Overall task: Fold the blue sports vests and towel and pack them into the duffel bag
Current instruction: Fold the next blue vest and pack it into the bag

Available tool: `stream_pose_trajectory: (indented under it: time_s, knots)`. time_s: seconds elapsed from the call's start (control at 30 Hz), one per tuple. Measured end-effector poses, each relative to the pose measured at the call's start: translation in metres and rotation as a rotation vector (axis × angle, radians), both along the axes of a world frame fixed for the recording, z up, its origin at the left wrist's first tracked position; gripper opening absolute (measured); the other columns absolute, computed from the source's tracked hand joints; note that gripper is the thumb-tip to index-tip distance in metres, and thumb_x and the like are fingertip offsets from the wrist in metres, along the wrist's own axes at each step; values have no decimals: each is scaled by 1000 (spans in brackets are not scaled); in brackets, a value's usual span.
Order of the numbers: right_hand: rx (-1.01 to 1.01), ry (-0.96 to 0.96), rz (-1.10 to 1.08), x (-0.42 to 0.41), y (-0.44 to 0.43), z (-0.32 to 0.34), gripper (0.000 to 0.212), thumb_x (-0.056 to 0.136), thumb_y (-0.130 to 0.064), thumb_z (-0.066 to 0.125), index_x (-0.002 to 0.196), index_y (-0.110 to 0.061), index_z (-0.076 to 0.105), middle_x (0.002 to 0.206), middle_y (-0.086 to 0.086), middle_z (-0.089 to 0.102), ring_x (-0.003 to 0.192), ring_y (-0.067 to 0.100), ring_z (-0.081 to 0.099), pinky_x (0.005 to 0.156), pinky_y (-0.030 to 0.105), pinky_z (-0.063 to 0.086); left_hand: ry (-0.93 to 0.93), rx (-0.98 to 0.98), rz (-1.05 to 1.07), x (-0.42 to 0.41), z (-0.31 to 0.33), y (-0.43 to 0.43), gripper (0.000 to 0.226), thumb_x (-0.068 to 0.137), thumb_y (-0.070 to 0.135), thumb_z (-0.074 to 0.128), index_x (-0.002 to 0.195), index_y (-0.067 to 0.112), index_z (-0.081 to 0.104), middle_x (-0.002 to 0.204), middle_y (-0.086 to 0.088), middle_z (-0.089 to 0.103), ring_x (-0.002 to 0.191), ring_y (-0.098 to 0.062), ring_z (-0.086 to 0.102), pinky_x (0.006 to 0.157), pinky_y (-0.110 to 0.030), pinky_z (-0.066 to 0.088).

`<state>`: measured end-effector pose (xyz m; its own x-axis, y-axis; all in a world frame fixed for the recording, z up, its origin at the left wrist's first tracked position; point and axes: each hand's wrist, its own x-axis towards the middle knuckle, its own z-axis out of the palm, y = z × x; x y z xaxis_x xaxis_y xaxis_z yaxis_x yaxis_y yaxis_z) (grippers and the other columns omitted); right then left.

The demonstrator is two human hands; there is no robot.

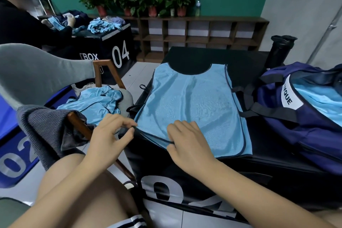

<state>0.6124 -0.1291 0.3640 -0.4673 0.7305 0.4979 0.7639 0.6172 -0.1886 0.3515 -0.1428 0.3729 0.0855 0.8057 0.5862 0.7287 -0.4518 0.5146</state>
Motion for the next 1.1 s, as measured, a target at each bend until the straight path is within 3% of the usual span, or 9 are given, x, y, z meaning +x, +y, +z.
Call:
stream_pose_trajectory:
  time_s: [0.1, 0.2, 0.37, 0.53, 0.67, 0.77, 0.87, 1.0, 1.1]
  knots:
    - [102, -25, -5, 15, -7, 5, 23, 77, -4, 57, 89, -18, 44, 88, -2, 43, 80, 25, 41, 78, 41, 39, -6, 2, 4, -4, 0, -3, 12, 93, 20, 70, 100, 30, 73, 93, 11, 68, 97, -20, 61, 87, -32, 46]
    - [143, -75, -62, 34, -8, 6, 31, 75, 6, 60, 99, -13, 57, 93, 2, 50, 83, 28, 47, 81, 42, 41, -11, 5, -2, -6, -1, -6, 13, 95, 17, 72, 100, 30, 73, 93, 11, 67, 96, -19, 59, 83, -28, 43]
    - [97, -153, -138, 71, -6, 1, 30, 74, 5, 62, 97, -14, 56, 94, 1, 47, 83, 27, 45, 79, 41, 41, -19, -15, 16, -9, -2, -7, 28, 91, 1, 79, 98, 28, 74, 95, 11, 70, 98, -20, 62, 86, -36, 46]
    - [52, -110, -220, 103, -10, -2, 22, 83, -7, 67, 94, -18, 52, 90, -3, 46, 81, 26, 46, 80, 41, 39, -16, -27, 18, -11, -2, -7, 25, 92, 2, 78, 99, 26, 75, 98, 11, 71, 99, -18, 61, 83, -23, 42]
    - [86, -76, -279, 134, -14, 7, 19, 86, -5, 68, 97, -17, 58, 92, -1, 53, 86, 31, 53, 84, 44, 41, -1, -22, 31, -13, -3, -8, 26, 92, 0, 78, 98, 24, 74, 99, 13, 71, 98, -17, 61, 82, -20, 41]
    - [101, -52, -243, 155, -20, 15, 21, 85, -4, 71, 98, -15, 61, 95, 0, 54, 88, 31, 53, 85, 47, 42, 23, -23, 41, -13, -3, -9, 26, 90, -3, 78, 97, 22, 74, 99, 14, 71, 99, -16, 61, 87, -15, 40]
    - [77, -145, -133, 171, -30, 14, 27, 80, 2, 71, 100, -15, 63, 98, 0, 56, 89, 30, 54, 83, 43, 42, 33, -27, 47, -14, -3, -10, 27, 89, -4, 79, 96, 21, 74, 98, 14, 71, 98, -12, 62, 88, -12, 39]
    - [92, -195, -123, 190, -36, 6, 34, 75, 11, 71, 99, -13, 65, 98, 2, 57, 86, 32, 53, 77, 44, 42, 40, -43, 53, -19, -5, -10, 29, 88, -3, 80, 96, 23, 74, 96, 13, 70, 96, -14, 61, 84, -17, 41]
    - [114, -180, -105, 198, -40, 6, 26, 82, 6, 64, 98, -14, 66, 99, 2, 57, 86, 32, 53, 76, 45, 41, 58, -58, 36, -21, -7, -11, 32, 87, -5, 80, 97, 25, 74, 96, 13, 69, 96, -17, 60, 86, -19, 41]
